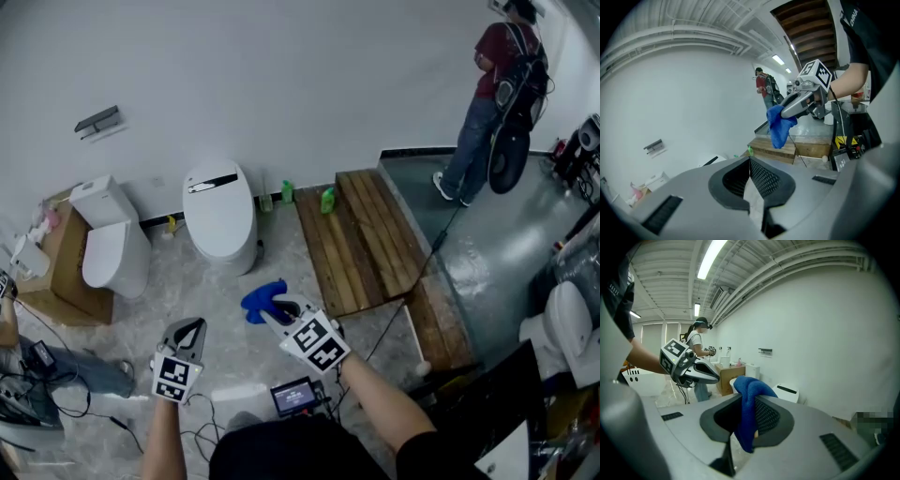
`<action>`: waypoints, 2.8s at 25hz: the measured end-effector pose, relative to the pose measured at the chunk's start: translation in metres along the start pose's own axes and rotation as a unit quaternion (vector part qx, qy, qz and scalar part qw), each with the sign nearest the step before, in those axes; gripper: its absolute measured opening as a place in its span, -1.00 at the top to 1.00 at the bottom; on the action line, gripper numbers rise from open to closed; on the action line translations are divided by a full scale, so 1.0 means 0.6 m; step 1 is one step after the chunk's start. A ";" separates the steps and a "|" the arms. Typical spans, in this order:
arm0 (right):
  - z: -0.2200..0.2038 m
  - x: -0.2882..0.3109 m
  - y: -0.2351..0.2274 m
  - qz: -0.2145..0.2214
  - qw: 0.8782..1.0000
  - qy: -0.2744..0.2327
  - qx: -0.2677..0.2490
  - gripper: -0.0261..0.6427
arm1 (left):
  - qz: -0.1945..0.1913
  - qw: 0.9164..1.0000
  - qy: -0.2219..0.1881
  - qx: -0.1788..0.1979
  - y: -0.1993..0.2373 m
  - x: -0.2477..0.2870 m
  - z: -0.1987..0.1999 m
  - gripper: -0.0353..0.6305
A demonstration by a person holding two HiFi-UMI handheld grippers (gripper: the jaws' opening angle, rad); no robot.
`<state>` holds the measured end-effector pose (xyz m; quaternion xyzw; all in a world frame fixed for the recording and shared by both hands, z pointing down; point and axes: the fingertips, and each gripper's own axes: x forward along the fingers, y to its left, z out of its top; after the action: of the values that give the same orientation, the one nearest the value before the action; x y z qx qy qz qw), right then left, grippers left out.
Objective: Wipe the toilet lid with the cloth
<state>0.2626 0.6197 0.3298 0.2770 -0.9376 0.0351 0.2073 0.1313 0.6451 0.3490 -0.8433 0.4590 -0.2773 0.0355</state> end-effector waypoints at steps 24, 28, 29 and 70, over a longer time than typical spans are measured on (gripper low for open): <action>0.043 0.278 -0.225 -0.052 0.995 0.046 0.069 0.72 | -0.061 0.996 0.020 -0.057 0.306 0.244 -0.114 0.86; 0.070 0.347 -0.259 -0.071 0.993 0.047 0.082 0.72 | -0.073 0.995 0.020 -0.060 0.385 0.278 -0.138 0.86; 0.077 0.361 -0.267 -0.075 0.992 0.047 0.086 0.72 | -0.075 0.995 0.020 -0.061 0.402 0.285 -0.144 0.86; 0.132 0.717 -0.639 0.077 0.990 0.080 0.087 0.72 | 0.024 0.992 0.055 -0.113 0.656 0.620 -0.085 0.86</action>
<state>0.1108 0.0644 0.4146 0.2176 -0.9299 0.1542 0.2535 -0.0331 0.1331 0.4303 -0.8139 0.5090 -0.2691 -0.0786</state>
